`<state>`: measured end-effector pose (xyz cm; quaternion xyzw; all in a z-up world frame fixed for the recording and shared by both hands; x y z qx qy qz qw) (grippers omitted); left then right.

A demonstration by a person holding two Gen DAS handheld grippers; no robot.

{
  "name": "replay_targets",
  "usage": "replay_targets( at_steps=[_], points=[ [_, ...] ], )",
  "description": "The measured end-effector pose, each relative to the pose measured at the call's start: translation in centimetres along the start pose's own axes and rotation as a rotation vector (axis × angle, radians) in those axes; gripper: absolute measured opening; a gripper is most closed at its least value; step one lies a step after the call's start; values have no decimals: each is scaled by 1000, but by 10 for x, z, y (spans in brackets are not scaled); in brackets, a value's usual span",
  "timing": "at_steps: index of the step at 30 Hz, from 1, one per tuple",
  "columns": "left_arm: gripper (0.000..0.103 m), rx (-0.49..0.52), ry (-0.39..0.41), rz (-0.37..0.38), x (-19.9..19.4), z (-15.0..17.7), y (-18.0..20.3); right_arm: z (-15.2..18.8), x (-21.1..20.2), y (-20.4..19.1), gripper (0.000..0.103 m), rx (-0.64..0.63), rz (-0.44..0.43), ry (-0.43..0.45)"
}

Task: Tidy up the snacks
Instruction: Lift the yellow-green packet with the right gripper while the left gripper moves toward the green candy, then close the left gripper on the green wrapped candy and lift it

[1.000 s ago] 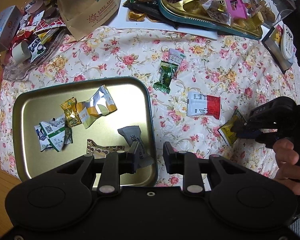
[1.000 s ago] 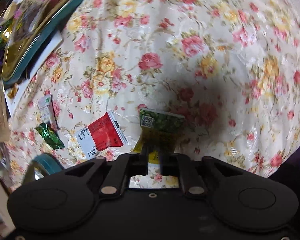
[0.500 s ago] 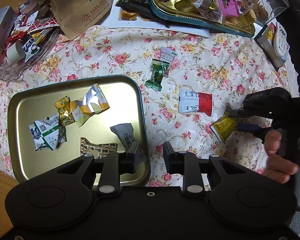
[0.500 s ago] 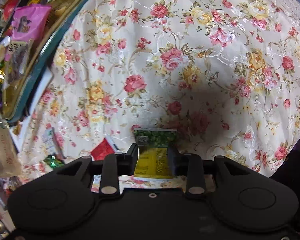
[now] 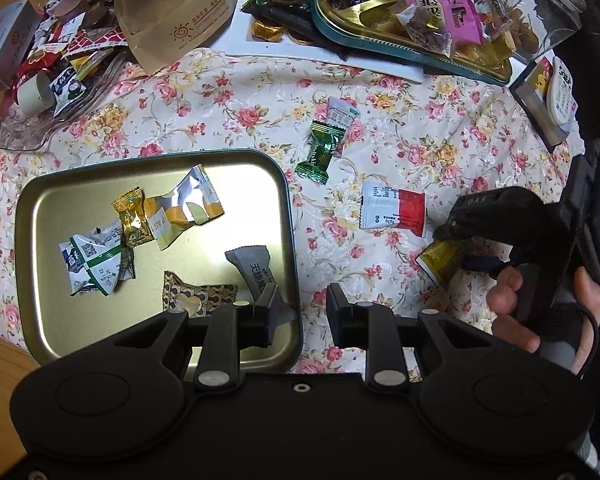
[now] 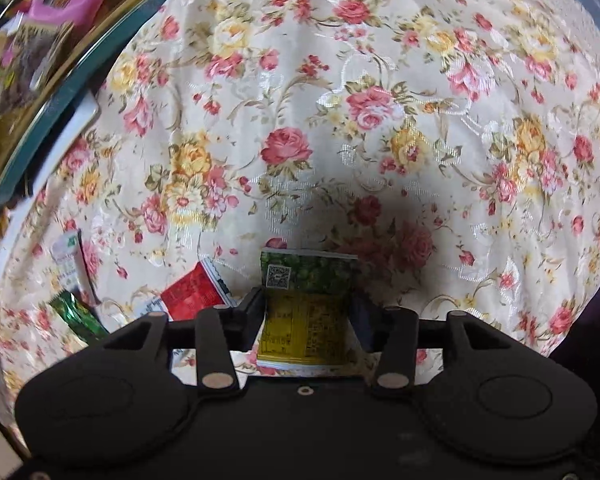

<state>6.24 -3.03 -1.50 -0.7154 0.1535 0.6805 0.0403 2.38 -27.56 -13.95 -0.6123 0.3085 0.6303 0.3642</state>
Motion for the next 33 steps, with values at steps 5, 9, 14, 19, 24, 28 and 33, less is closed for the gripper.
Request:
replay_targets(
  at_steps=[5,9,14,19,24,28,33],
  points=[
    [36,-24,6,-4,2,-5,-1,3,-2,-3,38,-86,-19,-18],
    [35,-26,15,28,2,-10,4,-4,-14,8,38,-68,-55,-34],
    [35,-89,71,159,-5,-25,5,-8,-39,15,38,-69,-127,-38],
    [36,-132,175,136,-8,-54,13,-1,-66,20,38,-105,-170,-32],
    [36,-31,174,64,20,-75,35,5,-81,22,39,-156,-203,-30],
    [36,3,135,4,48,-81,40,7,-91,27,39,-174,-210,-25],
    [36,-2,104,-60,73,-89,38,8,-99,32,39,-197,-217,-15]
  ],
)
Point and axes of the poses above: each gripper's, at about its wrist camera, not at the fingertips, and x roughly the way its jaws point, y to its right, z to its underside, the point moved 2 cm from there along x, roughly the way its jaws point, and after that the axes turned 2 degrees about x, right-handed, at the moved point
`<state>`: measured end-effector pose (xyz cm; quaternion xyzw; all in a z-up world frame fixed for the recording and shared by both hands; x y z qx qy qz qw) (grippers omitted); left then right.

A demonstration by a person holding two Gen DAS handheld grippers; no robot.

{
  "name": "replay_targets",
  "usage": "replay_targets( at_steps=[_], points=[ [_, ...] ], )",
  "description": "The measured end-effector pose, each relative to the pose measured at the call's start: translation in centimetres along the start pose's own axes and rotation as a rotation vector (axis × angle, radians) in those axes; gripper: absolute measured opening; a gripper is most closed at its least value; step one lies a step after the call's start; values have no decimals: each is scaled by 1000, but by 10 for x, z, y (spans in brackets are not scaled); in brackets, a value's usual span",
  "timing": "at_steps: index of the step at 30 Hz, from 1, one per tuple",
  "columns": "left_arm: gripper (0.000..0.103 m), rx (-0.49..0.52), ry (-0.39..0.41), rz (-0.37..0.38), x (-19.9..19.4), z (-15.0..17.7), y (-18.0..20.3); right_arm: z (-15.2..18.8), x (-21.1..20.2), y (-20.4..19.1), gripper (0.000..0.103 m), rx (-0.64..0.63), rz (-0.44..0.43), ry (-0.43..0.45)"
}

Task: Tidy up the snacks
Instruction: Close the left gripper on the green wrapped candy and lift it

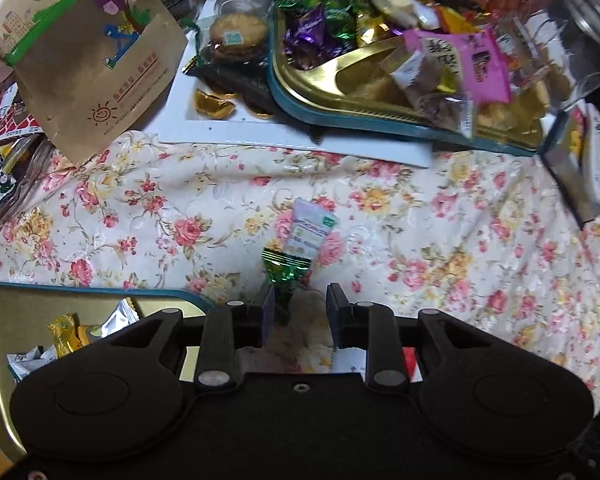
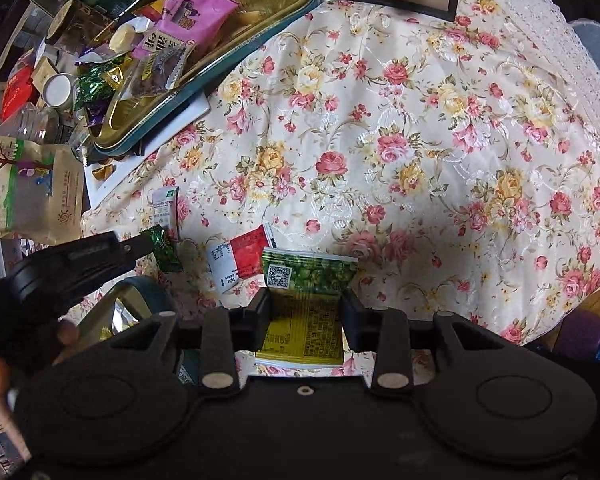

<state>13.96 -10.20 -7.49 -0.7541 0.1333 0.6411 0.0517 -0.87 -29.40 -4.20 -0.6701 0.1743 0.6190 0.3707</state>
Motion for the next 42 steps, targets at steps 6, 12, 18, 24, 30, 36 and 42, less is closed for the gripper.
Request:
replay_targets(
  at_steps=[6,12,18,24,30,36,42],
  points=[
    [36,-11,-38,-21,16,0,2,0,-6,2,39,-3,-5,-4],
    [36,-5,-57,-69,31,-4,7,5,-4,-2,39,-23,9,-6],
    [17,8,-56,-79,33,-2,9,5,-7,-4,39,-30,8,3],
    [2,-14,-57,-52,24,-1,6,5,-8,-4,39,-25,10,3],
    [8,-11,-40,-50,11,1,6,6,-6,-7,39,-28,22,3],
    [15,95,-21,-123,17,1,12,6,-3,-7,39,-39,27,-8],
    [16,87,-22,-107,27,-2,9,5,-3,-5,39,-34,26,-15]
  ],
)
Point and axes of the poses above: each gripper's, at about its wrist camera, not at the fingertips, and x roughly the way its jaws point, y to its right, z to its underside, the point moved 2 cm from there along x, roughly the way its jaws point, and after that the axes turned 2 degrees about x, right-handed, at the moved point
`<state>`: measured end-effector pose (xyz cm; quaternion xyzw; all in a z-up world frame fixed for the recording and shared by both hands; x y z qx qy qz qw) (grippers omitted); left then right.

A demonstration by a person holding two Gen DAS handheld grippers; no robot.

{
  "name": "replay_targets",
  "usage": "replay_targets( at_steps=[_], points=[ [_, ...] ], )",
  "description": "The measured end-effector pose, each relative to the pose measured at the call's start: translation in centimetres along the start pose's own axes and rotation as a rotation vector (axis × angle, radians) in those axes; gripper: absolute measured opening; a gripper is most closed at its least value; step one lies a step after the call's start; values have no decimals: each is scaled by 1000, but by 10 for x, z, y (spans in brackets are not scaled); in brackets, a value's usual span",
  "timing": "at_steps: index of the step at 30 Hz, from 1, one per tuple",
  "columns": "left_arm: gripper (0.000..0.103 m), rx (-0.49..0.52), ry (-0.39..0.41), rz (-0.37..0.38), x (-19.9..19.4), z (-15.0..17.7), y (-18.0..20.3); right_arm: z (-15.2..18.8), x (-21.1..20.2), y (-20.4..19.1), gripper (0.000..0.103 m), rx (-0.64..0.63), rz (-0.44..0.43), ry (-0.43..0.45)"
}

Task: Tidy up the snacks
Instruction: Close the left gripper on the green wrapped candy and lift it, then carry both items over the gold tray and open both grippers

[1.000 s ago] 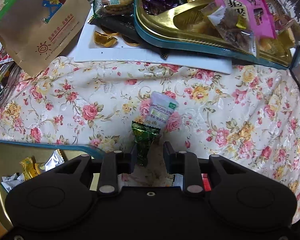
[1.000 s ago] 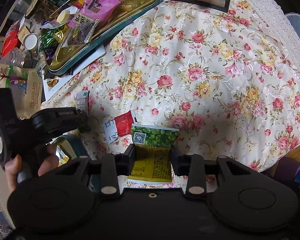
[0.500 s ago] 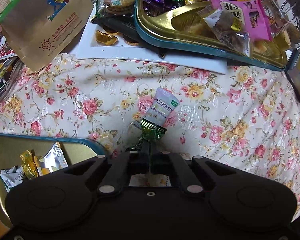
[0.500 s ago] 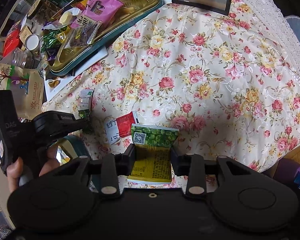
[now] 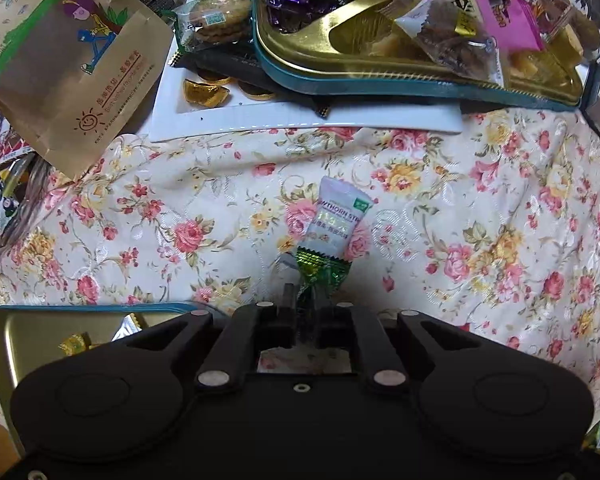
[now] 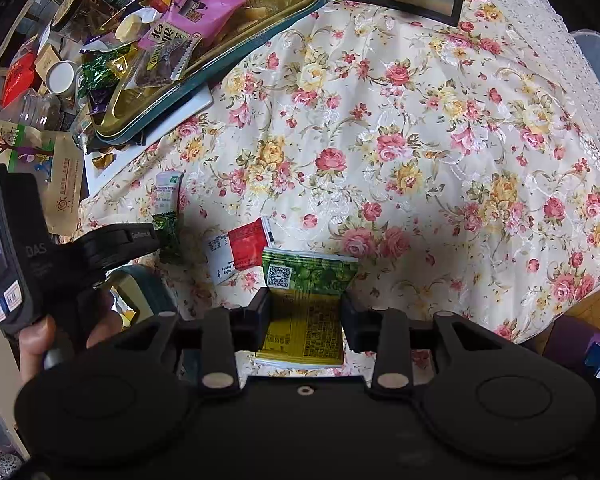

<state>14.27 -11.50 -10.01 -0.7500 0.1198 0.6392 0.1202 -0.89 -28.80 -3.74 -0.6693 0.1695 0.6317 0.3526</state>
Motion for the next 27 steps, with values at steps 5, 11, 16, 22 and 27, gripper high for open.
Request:
replay_targets(
  at_steps=[5,11,16,22,27],
  points=[
    [16,-24,2,74,-1,-2,-1,1,0,1,39,0,0,-4],
    [18,67,16,0,3,2,13,0,0,1,39,7,-5,-15],
    [21,79,76,-31,-10,0,20,1,2,0,39,1,-2,-23],
    [41,138,61,-106,3,5,28,1,4,-1,39,-1,-5,-32],
    [41,129,22,-147,21,6,20,0,7,0,39,1,-13,-48]
  ],
)
Point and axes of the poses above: each gripper's, at about its wrist camera, not at the fingertips, and x roughly the way its jaws point, y to its right, z to its underside, the point moved 2 cm from there along x, roughly the way its jaws point, and after that the axes turned 2 degrees about x, right-handed, at the moved point
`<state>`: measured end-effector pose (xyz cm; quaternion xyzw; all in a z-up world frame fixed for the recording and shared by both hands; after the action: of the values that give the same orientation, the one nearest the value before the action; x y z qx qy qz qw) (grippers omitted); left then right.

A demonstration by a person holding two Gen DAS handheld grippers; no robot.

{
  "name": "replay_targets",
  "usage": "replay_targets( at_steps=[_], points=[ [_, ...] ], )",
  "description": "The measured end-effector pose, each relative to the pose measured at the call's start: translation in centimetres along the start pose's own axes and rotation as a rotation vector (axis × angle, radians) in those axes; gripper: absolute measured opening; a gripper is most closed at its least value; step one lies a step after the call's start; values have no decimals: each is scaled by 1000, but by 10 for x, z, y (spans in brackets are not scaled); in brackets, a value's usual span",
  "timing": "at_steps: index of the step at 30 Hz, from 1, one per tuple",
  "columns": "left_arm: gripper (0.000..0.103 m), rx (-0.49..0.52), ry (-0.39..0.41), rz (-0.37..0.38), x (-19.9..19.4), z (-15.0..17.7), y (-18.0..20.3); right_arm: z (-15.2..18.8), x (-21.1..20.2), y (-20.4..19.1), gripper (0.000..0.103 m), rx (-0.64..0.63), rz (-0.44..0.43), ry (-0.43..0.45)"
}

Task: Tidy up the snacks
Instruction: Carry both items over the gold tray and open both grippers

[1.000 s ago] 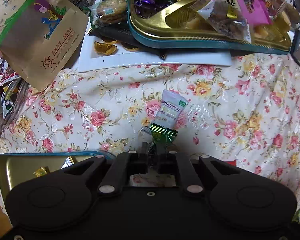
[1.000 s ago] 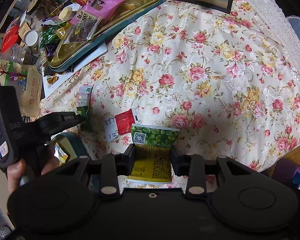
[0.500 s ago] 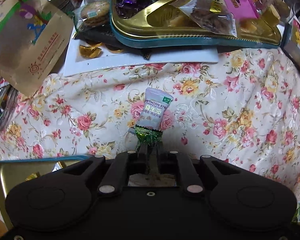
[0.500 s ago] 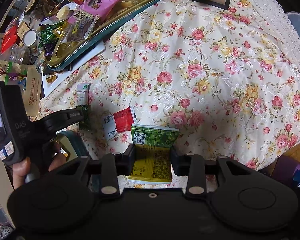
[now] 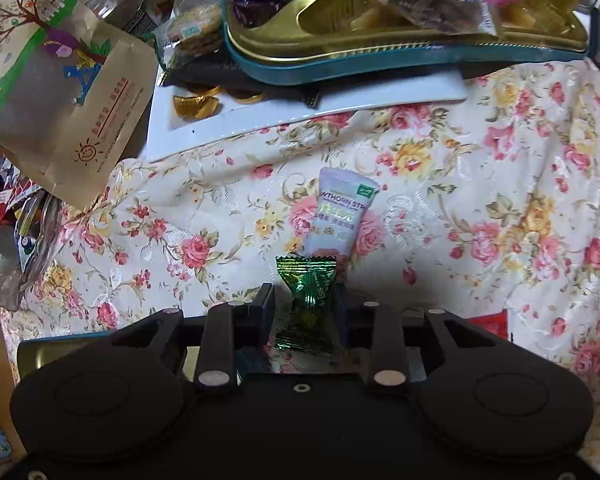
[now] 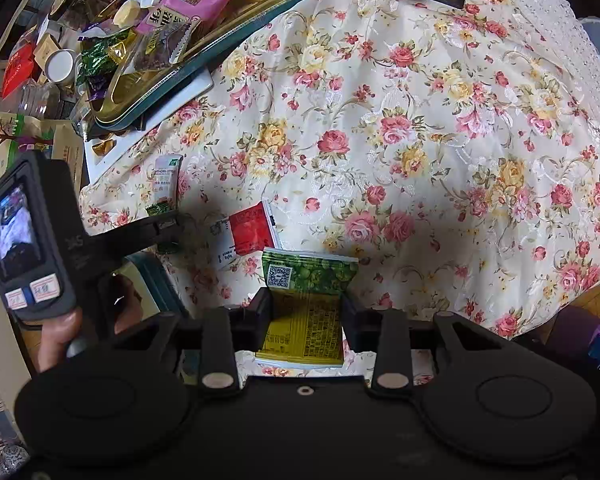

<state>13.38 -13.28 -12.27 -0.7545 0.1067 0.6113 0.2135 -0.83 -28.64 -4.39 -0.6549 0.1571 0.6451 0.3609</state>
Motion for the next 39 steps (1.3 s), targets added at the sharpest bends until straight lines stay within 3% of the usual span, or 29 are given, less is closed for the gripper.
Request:
replay_targets(
  at_steps=[1,3,4,9,16,24,28,36,39],
  points=[
    [41,-13,0,11,0,-1,-1,0,0,0,39,-1,1,1],
    [27,-46,-20,58,-1,-3,-5,0,0,-1,39,-2,4,3],
    [26,-68,-33,78,0,-3,-8,0,0,-2,39,-1,4,2],
    [26,-185,-52,136,-13,-4,-28,-1,-3,-7,39,-4,-26,-10],
    [26,-265,-25,202,-63,8,-58,2,-9,-18,39,-22,-25,19],
    [26,-288,15,164,-103,40,-108,12,4,-47,39,-78,9,16],
    [26,-335,23,195,-109,56,-143,20,10,-69,39,-123,23,22],
    [28,-406,29,161,-109,89,-199,42,24,-124,39,-228,54,41],
    [33,-401,21,108,-106,97,-211,54,30,-145,39,-290,71,59]
  ],
)
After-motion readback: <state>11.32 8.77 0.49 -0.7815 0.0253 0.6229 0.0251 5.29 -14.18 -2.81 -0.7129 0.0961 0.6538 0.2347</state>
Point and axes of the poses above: each gripper's, at about its wrist camera, not at the fingertips, and x roughly the way its jaws point, y to its right, z to its underside, the point moved 2 cm from there along x, roughly the way its jaws point, and after that the axes turned 2 degrees about x, right-handed, at the moved point
